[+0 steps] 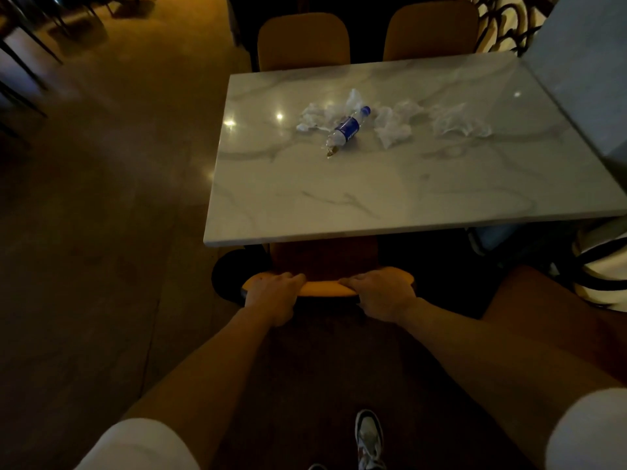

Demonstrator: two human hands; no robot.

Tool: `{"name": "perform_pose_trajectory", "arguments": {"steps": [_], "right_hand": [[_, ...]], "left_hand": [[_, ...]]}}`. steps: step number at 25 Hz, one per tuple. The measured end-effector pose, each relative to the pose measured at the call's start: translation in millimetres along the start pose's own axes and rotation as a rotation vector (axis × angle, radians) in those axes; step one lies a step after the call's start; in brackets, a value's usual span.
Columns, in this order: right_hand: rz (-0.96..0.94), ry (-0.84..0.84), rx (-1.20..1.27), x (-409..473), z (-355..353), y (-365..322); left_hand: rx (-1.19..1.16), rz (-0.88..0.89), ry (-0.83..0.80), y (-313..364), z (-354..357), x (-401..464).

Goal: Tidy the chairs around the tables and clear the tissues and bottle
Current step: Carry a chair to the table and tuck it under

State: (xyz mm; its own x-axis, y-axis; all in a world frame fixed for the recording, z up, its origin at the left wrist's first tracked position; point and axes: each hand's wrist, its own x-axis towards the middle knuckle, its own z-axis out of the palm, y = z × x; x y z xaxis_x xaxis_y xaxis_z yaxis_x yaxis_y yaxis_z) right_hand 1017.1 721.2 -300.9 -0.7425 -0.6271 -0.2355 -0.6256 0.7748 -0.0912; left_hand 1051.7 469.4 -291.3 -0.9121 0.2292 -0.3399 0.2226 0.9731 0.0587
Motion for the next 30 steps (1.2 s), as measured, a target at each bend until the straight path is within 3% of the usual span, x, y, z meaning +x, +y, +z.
{"name": "perform_pose_trajectory", "arguments": {"steps": [7,12,30], "right_hand": [[0.029,-0.011,0.029,40,-11,16],[-0.013,0.045,-0.018,59,-15,31],[-0.093,-0.002,-0.035,91,-25,55]], "left_hand": [[0.094,-0.037,0.011,-19,-15,37],[0.062,-0.038,-0.028,-28,-20,59],[0.071,-0.02,-0.058,-40,-35,89]]}}
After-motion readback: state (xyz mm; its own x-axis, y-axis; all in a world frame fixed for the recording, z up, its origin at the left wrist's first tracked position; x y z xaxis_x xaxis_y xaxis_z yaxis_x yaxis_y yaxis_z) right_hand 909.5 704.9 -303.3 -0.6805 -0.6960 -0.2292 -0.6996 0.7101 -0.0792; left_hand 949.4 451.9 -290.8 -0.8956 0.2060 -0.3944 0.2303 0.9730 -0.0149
